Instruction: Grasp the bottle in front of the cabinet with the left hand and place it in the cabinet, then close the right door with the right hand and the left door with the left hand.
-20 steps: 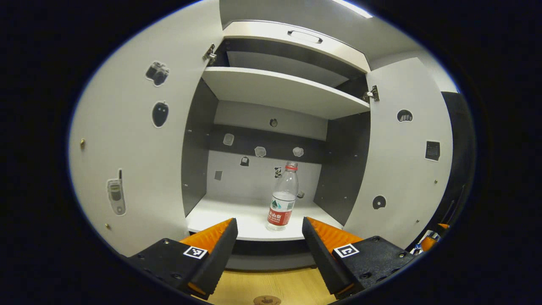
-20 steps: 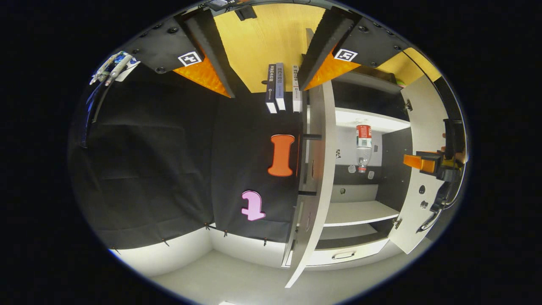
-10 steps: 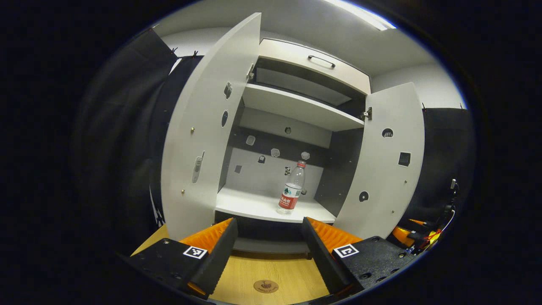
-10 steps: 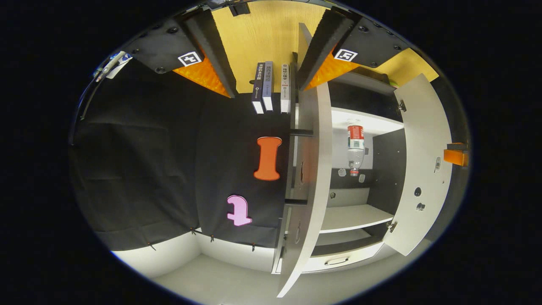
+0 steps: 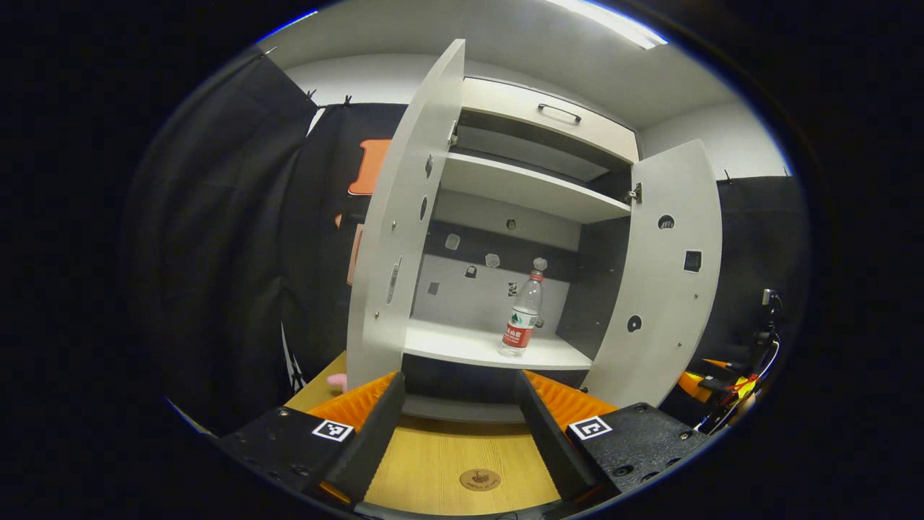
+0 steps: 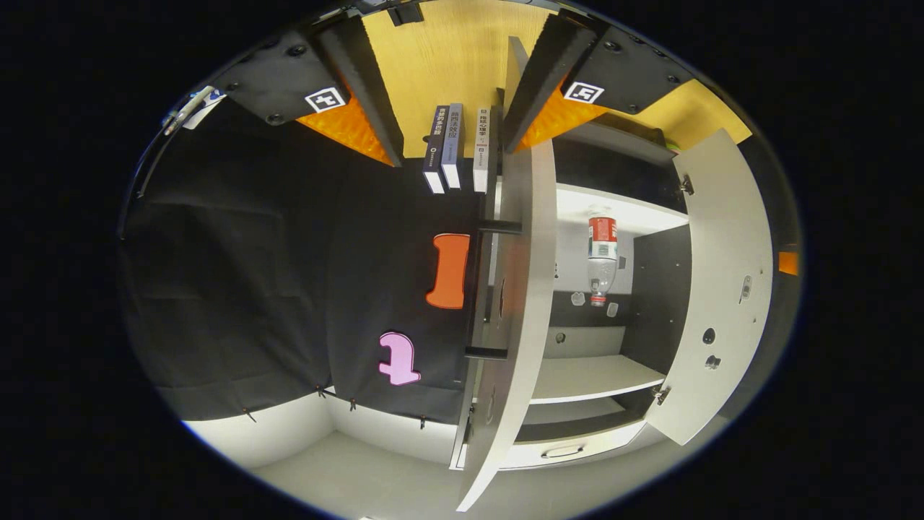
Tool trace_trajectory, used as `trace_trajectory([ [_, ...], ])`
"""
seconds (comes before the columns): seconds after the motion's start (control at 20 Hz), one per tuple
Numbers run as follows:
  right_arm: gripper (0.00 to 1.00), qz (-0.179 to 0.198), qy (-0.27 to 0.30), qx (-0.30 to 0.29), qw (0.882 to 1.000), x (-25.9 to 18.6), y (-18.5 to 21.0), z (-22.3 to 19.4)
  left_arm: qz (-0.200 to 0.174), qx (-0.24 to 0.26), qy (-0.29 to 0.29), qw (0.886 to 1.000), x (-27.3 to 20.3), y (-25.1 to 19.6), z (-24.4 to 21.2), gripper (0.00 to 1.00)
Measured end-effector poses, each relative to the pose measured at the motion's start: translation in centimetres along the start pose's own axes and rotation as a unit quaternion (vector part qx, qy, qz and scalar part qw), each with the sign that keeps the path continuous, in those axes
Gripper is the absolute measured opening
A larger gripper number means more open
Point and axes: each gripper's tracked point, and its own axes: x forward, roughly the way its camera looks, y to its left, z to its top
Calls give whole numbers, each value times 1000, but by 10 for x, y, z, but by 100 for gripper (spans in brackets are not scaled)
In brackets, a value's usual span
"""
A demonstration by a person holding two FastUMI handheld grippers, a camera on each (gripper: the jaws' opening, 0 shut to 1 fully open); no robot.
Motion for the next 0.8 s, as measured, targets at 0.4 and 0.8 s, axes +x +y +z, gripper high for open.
trace_trajectory([
  [0.4,93,48,2,22,999,1,48,0,-18,2,-9,1000,10,-10,13,93],
  [0.8,94,105,-5,16,994,18,108,6,-9,-8,-21,1000,11,3,22,94],
])
